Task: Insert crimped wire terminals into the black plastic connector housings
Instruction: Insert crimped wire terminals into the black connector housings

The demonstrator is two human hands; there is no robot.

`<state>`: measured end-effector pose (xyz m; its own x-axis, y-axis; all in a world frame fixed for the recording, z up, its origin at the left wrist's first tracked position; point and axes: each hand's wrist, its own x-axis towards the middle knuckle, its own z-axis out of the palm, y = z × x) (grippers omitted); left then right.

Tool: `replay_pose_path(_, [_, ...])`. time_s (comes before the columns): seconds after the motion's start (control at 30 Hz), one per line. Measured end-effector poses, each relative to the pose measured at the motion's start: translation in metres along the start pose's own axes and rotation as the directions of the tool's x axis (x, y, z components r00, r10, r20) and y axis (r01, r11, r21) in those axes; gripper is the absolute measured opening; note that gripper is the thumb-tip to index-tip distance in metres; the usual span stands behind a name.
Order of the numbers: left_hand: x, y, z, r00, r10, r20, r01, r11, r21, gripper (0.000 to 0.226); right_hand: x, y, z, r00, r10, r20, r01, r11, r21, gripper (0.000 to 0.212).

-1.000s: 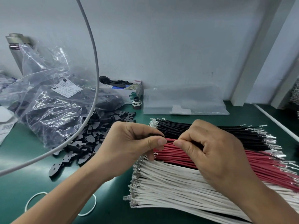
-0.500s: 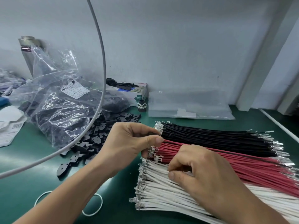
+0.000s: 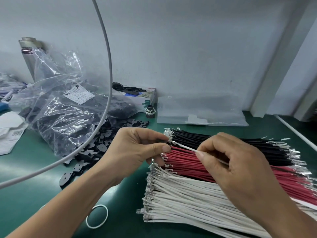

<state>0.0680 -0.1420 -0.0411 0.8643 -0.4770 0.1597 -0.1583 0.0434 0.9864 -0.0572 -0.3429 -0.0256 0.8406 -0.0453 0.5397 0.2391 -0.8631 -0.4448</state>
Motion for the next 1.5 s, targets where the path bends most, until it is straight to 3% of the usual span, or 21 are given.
replay_pose_path(0.2, [-0.002,0.002,-0.001,0.999,-0.004,0.049,0.005,1.0,-0.028,0.026,-0.001,0.009,0.006,0.998,-0.021,-0.053,0.02,0.999,-0.037,0.015])
replay_pose_path(0.67, [-0.004,0.005,0.001,0.998,0.007,0.054,-0.002,0.996,-0.092,0.028,-0.001,0.008,0.008,0.976,-0.084,-0.199,0.089,0.996,0.014,0.002])
replay_pose_path(0.97, [-0.006,0.006,0.003,0.995,0.02,0.097,-0.01,0.995,-0.1,0.032,-0.001,0.009,0.011,0.977,-0.097,-0.188,0.101,0.995,0.014,0.007])
replay_pose_path(1.23, [-0.006,0.003,0.004,0.992,0.076,0.098,-0.075,0.997,-0.017,0.027,0.003,0.01,0.016,0.988,0.023,-0.154,0.01,0.977,0.211,0.014])
replay_pose_path(1.3, [-0.007,0.002,0.006,0.991,0.098,0.095,-0.097,0.995,-0.014,0.024,0.002,0.009,0.016,0.988,-0.012,-0.152,0.037,0.986,0.164,0.014])
replay_pose_path(1.4, [-0.007,0.0,0.01,0.987,0.133,0.092,-0.139,0.989,0.057,0.022,0.002,0.004,0.019,0.964,-0.179,-0.196,0.172,0.984,-0.053,0.01])
replay_pose_path(1.5, [-0.008,-0.001,0.01,0.987,0.133,0.089,-0.138,0.989,0.054,0.022,0.002,0.006,0.021,0.972,-0.152,-0.178,0.156,0.988,0.007,0.009])
